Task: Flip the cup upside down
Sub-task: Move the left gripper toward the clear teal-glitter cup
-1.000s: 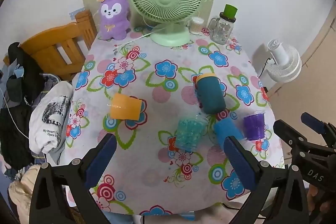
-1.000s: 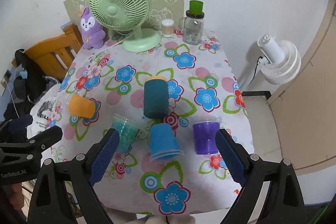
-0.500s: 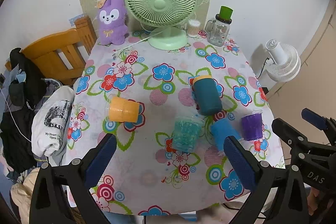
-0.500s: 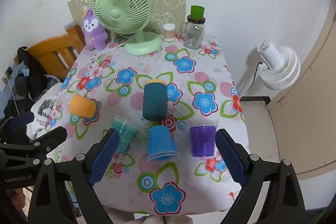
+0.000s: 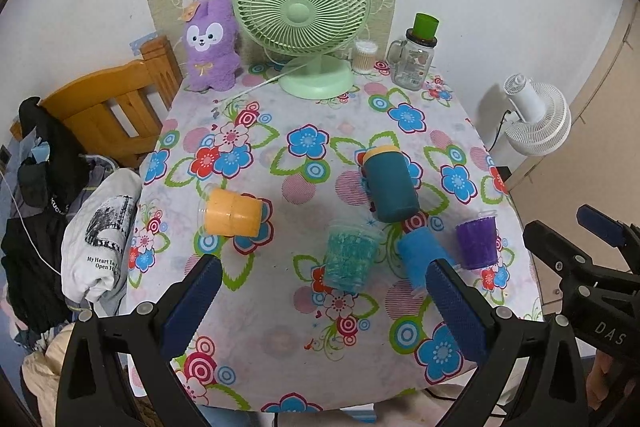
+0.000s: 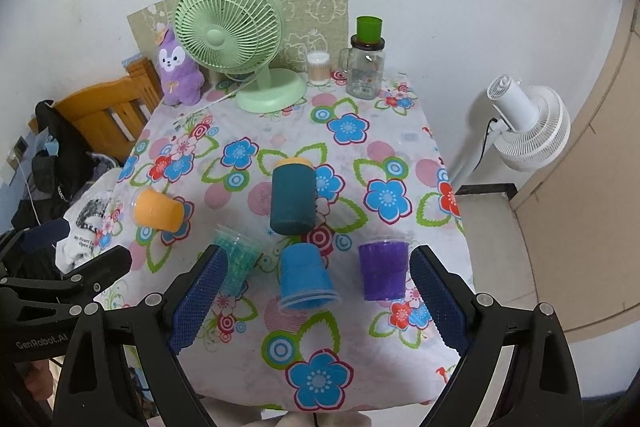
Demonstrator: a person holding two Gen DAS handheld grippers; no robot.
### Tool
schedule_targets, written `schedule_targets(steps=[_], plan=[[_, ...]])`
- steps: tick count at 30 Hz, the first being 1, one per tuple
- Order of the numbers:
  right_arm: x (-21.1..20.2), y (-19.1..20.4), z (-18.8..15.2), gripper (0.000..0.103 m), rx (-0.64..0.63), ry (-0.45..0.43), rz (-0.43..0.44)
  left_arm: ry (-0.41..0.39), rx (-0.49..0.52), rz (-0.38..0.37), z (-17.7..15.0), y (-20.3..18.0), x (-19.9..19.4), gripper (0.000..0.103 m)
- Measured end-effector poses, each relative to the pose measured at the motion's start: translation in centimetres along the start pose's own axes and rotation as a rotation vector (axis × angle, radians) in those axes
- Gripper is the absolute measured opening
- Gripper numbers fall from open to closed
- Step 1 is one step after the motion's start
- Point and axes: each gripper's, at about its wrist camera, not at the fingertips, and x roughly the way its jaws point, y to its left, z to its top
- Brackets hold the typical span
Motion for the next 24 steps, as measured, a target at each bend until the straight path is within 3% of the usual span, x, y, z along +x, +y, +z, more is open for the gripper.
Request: schedule_targets(steps=[24], plan=[[1.7,-0.9,1.1,0.094,0.012,0.014,-0.005,0.050,0.008,-0.001,1.1,-0.7,2.8,0.103]])
